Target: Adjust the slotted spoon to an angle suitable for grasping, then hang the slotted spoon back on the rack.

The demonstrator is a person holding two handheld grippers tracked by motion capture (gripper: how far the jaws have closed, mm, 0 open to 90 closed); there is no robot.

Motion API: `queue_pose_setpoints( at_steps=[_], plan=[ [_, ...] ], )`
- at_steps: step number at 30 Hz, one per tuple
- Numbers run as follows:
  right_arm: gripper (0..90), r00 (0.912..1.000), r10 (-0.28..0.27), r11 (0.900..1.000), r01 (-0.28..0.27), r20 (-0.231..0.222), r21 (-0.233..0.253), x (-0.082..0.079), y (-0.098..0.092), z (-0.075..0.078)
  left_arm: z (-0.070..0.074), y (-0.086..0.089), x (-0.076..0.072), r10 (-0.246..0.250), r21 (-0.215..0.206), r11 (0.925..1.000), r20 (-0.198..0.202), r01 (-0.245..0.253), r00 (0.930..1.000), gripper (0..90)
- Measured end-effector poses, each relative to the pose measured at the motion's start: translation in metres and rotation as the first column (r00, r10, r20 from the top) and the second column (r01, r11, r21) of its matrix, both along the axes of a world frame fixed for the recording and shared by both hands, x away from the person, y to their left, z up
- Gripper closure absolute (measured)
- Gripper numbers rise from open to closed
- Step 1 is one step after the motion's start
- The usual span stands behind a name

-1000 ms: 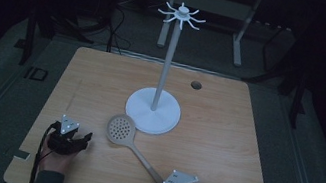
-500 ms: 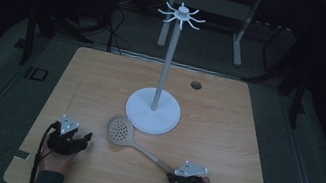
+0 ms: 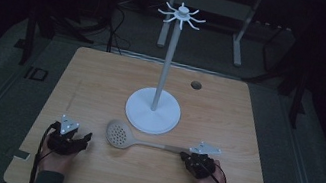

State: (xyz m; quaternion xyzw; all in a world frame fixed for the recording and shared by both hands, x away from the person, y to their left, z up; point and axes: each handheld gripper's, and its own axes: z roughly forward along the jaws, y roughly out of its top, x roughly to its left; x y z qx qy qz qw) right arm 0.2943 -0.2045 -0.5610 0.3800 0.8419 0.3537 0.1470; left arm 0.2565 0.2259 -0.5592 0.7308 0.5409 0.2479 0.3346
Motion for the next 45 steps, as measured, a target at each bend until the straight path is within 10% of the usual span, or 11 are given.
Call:
queue_pose_setpoints(
  at_steps=[20, 39, 45],
  plan=[
    [68.3, 0.9823, -0.176, 0.962, 0.158, 0.064, 0.222, -0.024, -0.066, 0.029, 0.000, 0.000, 0.001, 0.000, -0.005, 1.0000, 0.001, 0.000, 1.0000, 41.3],
    [59.4, 0.9638, -0.263, 0.935, 0.243, 0.045, 0.259, -0.027, -0.097, 0.025, 0.007, 0.003, -0.002, -0.013, -0.063, 0.9979, 0.032, 0.015, 0.9994, 42.1],
    [59.8, 0.9639, -0.256, 0.947, 0.236, 0.072, 0.217, -0.027, -0.095, 0.026, 0.016, -0.003, -0.001, -0.046, -0.053, 0.9974, 0.052, 0.049, 0.9976, 42.8]
  ],
)
